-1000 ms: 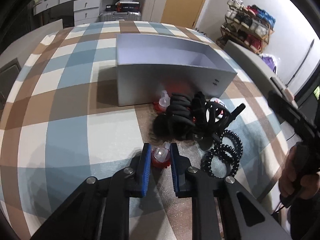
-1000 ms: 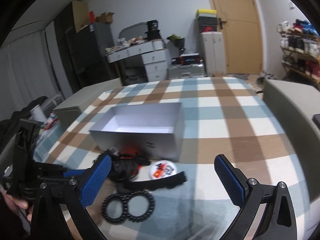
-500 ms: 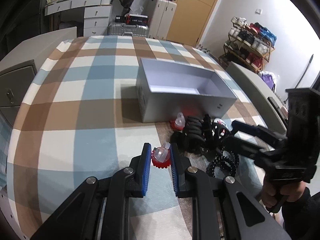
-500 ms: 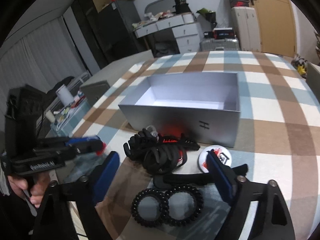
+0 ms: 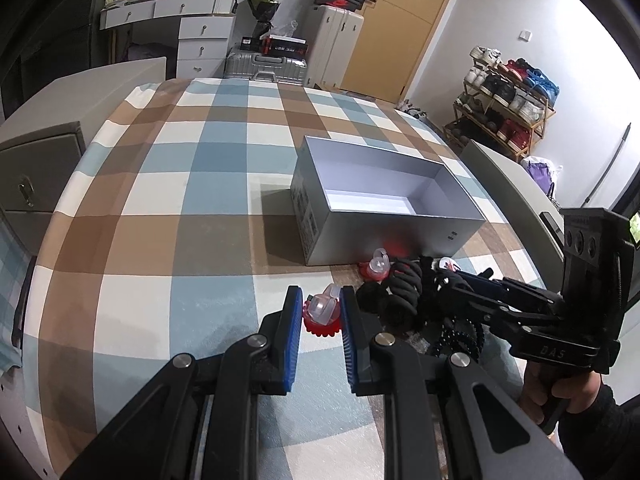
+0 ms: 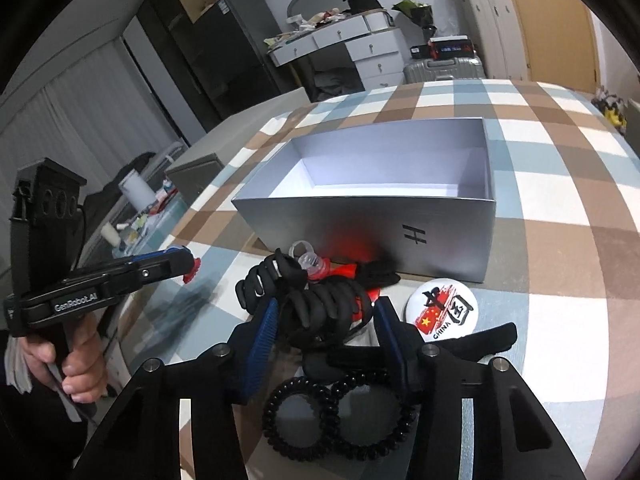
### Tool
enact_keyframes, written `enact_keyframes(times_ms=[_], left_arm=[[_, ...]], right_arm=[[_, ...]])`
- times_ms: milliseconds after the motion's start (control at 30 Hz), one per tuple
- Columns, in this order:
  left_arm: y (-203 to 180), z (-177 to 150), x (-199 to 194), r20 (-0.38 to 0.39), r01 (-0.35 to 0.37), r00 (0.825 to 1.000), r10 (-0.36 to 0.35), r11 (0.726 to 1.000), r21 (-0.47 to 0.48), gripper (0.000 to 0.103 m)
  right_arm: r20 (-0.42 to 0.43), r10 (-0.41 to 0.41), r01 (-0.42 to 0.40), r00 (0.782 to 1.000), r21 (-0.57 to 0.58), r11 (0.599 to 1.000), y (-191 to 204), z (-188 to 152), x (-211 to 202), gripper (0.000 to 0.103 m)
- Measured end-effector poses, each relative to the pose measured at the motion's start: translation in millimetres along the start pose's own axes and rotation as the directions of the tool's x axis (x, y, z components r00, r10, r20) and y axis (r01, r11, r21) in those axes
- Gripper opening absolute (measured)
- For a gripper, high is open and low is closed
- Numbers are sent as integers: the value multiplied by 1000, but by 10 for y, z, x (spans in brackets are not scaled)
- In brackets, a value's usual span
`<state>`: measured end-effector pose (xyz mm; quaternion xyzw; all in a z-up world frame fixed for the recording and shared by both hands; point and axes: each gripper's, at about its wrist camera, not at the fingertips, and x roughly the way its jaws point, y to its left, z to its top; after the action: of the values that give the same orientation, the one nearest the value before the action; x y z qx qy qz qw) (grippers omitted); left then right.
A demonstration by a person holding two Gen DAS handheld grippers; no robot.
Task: Organize jewelry
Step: 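Grasp the black claw hair clip with the right tool while the left tool holds the clear item, then lower both held items into the silver box and open both tools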
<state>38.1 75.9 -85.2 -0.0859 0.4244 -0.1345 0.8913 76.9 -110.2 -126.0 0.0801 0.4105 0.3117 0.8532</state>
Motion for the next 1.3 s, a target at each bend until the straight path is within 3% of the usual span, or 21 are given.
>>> enact_keyframes(times_ms=[300,567,767,1000,1300], left_arm=[[-66,96,-36,22,4,1000,-4,1000,11,14],[-181,306,-15,53,29,998,-31,999,40,14],[-262,509,60,71,41,996,-45,997,61,14],[-345,773,257,68,76,994,-81,994,75,14],[-322,904,684,-16,106,994,-105,994,42,14]], right_arm=[[93,62,-62,994,-3,998,19,6,-265,48],[219,137,-142,966,7,990,-27,198,-527,48],[275,143,-153,951,15,988,-82,473,-591,48],[272,100,-109,957,20,994,-176,768,-478,48],[198,7,-13,980,29,999,-321,978,-153,48]])
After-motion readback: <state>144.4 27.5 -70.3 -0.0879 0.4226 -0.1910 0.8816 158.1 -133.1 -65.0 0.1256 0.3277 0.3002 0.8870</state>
